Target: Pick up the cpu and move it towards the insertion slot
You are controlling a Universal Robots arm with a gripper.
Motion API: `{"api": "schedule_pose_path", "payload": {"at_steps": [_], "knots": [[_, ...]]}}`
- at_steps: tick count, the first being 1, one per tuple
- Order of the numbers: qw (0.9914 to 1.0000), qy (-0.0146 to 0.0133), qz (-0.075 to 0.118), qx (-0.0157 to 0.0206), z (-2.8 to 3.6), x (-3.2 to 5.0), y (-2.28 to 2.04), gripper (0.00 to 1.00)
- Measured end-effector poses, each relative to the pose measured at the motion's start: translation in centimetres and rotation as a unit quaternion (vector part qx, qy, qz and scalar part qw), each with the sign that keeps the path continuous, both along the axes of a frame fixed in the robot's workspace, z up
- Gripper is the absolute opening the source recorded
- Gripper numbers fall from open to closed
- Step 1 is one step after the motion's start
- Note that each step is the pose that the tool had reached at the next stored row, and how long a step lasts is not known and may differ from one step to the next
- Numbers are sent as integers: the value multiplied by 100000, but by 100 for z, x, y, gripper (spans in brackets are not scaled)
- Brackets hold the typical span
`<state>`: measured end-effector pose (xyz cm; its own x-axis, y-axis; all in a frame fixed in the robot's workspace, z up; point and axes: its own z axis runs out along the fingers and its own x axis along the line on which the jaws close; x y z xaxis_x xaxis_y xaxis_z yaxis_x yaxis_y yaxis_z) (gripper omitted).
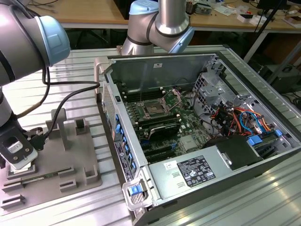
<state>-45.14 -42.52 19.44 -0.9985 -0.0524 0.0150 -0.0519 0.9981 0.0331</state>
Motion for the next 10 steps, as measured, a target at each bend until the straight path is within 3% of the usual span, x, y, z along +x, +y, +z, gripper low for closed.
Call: {"api": "schedule_pose_path", "payload": {"at_steps": [4, 10], "knots": [[100000, 8, -264, -27, -4, 15, -3, 67], [99998, 15, -571, -36, -60, 15, -25, 67]]}}
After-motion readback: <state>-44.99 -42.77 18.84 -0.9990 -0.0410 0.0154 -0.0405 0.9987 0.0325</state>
